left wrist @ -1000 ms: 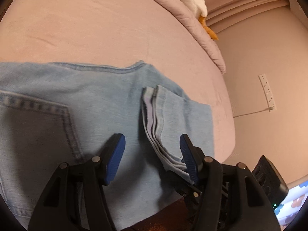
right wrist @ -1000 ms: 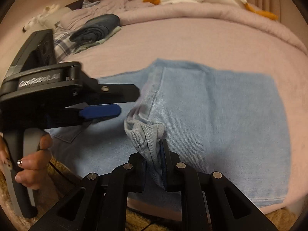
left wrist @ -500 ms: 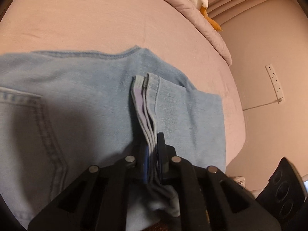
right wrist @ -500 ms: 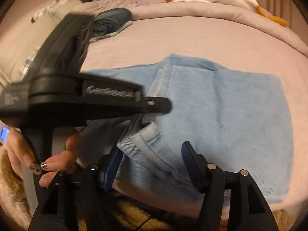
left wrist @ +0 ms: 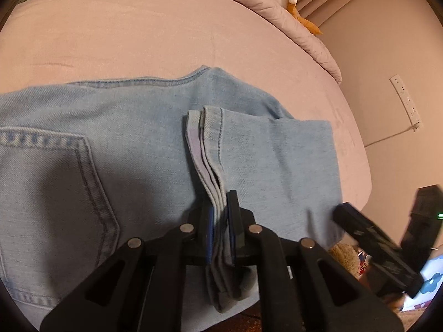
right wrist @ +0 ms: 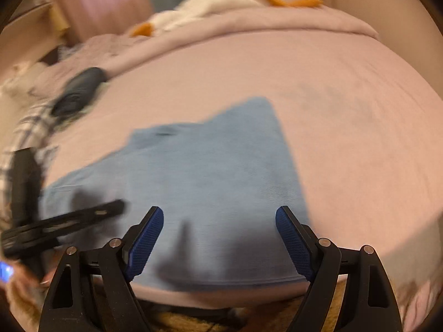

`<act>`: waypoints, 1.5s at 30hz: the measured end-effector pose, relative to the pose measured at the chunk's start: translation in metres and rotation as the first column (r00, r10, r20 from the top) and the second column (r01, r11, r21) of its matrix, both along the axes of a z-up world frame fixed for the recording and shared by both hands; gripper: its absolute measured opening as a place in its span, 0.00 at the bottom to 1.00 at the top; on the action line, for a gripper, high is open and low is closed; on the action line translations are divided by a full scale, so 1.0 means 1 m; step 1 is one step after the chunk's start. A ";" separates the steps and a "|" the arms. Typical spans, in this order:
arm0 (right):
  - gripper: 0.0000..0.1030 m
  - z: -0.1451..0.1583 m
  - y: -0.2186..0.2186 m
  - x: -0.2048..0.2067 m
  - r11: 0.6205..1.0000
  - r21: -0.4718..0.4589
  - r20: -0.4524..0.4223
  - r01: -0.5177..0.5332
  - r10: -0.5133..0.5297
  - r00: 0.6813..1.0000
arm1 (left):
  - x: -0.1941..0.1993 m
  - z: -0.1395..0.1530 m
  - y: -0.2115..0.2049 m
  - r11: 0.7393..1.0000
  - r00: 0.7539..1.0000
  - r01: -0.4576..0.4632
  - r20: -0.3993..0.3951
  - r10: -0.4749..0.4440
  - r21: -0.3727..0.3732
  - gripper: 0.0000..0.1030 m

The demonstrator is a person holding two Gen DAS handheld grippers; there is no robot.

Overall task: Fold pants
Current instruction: 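Fold the hems toward the waistband with the left gripper and release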

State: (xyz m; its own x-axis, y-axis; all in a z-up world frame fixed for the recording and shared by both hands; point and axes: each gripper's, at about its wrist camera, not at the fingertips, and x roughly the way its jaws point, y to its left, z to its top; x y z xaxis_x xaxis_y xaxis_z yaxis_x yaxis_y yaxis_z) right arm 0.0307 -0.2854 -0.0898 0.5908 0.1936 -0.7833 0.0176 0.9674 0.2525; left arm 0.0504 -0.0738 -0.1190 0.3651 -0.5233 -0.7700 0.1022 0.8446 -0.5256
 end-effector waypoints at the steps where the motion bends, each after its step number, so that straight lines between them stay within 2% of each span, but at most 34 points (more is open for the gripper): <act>1: 0.79 -0.005 0.001 0.003 1.000 -0.019 -0.012 0.017 -0.017 1.000 | 0.000 0.001 0.002 1.000 1.000 0.002 -0.002 -0.002 -0.001 0.10; 3: 0.71 -0.011 -0.007 -0.005 0.999 -0.033 -0.027 0.029 -0.029 0.999 | -0.001 0.001 0.005 1.000 1.000 0.003 -0.001 -0.003 0.005 0.11; 5: 0.69 -0.015 -0.006 -0.007 0.998 -0.051 -0.028 0.032 -0.034 0.999 | 0.000 0.000 0.003 1.000 1.000 0.007 0.002 -0.007 0.010 0.11; 9: 0.68 -0.014 0.000 -0.009 0.996 -0.084 -0.029 0.029 -0.032 0.999 | 0.003 0.003 -0.003 1.000 1.000 0.011 0.006 -0.011 0.023 0.11; 13: 0.68 -0.014 -0.012 -0.019 0.995 -0.090 -0.026 0.031 -0.034 0.999 | 0.004 0.008 -0.006 0.999 1.000 0.010 0.005 -0.010 0.044 0.11; 15: 0.68 -0.015 -0.016 -0.021 0.996 -0.085 -0.025 0.032 -0.034 0.999 | -0.001 0.017 -0.006 0.998 1.000 0.013 0.025 -0.015 0.059 0.11; 20: 0.68 -0.017 -0.013 -0.016 0.996 -0.082 -0.029 0.038 -0.040 0.999 | -0.018 0.049 -0.011 0.994 0.990 0.034 0.129 -0.048 0.105 0.08; 22: 0.68 -0.017 -0.012 -0.017 0.995 -0.089 -0.028 0.041 -0.043 0.999 | -0.020 0.047 -0.013 0.991 0.989 0.040 0.135 -0.057 0.127 0.08; 27: 0.68 -0.017 -0.011 -0.017 0.994 -0.096 -0.023 0.045 -0.047 0.999 | -0.022 0.020 -0.015 0.982 0.995 0.058 0.065 -0.071 0.179 0.09; 32: 0.68 -0.018 -0.010 -0.017 0.994 -0.101 -0.022 0.051 -0.053 0.998 | -0.025 0.028 0.000 0.990 0.996 0.047 0.070 -0.057 0.132 0.11; 35: 0.68 -0.017 -0.007 -0.017 0.992 -0.111 -0.023 0.060 -0.063 0.998 | -0.030 0.034 0.006 0.991 0.995 0.046 0.088 -0.057 0.127 0.13; 39: 0.68 -0.014 -0.005 -0.018 0.990 -0.119 -0.032 0.073 -0.077 0.996 | -0.033 0.030 0.006 0.990 0.995 0.061 0.072 -0.071 0.128 0.15; 42: 0.68 -0.006 -0.006 -0.022 0.988 -0.118 -0.029 0.100 -0.104 0.994 | -0.033 0.030 0.010 0.992 0.995 0.047 0.077 -0.056 0.121 0.15; 45: 0.68 0.011 -0.006 -0.029 0.980 -0.148 0.020 0.130 -0.129 0.991 | -0.034 0.037 0.018 0.994 0.995 0.027 0.093 -0.037 0.103 0.16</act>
